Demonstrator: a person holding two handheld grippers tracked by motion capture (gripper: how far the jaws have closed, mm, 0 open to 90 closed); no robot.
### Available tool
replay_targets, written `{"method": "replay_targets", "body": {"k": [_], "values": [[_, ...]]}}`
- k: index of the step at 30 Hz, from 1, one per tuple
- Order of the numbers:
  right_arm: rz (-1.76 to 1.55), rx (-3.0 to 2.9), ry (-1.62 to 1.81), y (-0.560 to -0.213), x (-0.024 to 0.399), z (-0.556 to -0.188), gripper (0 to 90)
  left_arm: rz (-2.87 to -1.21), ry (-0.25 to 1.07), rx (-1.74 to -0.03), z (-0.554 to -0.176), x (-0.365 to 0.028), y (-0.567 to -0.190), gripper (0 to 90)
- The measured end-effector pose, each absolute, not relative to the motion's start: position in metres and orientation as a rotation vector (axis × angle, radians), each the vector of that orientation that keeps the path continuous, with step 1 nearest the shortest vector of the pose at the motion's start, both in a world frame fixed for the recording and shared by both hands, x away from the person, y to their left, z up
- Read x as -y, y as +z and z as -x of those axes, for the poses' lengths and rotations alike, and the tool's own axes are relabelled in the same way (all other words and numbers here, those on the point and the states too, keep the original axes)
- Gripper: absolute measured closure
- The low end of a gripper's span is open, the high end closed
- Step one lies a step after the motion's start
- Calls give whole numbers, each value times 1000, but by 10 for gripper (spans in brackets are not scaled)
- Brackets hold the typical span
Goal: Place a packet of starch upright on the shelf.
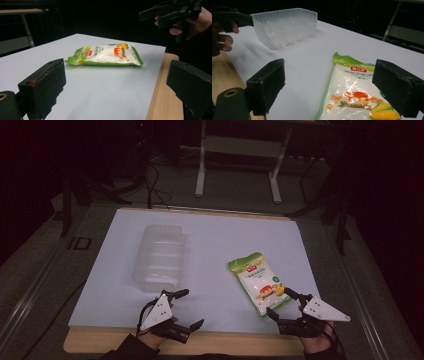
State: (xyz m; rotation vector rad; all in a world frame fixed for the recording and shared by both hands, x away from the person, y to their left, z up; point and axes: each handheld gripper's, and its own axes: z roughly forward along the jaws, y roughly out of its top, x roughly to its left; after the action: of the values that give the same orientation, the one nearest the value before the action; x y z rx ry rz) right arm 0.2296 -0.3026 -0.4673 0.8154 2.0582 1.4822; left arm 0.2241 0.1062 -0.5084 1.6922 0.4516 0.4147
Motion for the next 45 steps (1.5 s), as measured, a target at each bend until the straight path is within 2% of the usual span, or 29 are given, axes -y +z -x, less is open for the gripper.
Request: {"method": "replay_targets", "body": {"k": [10,24,33,45], "values": [[-758,-2107,1491,-463,294,-229,100,-1696,392,-453,-224,-105,-509,27],[-767,-2040,1555,-427,302,-237,110,-1689,393,-462,-227,-108,-509,27],[-732,-1989,1530,-400,304,-253,111,-1697,393,-462,-225,-107,-509,28],[-784,-2000,1477,-393,306,-293,136,-1713,407,-456,-225,-106,-510,28]]}}
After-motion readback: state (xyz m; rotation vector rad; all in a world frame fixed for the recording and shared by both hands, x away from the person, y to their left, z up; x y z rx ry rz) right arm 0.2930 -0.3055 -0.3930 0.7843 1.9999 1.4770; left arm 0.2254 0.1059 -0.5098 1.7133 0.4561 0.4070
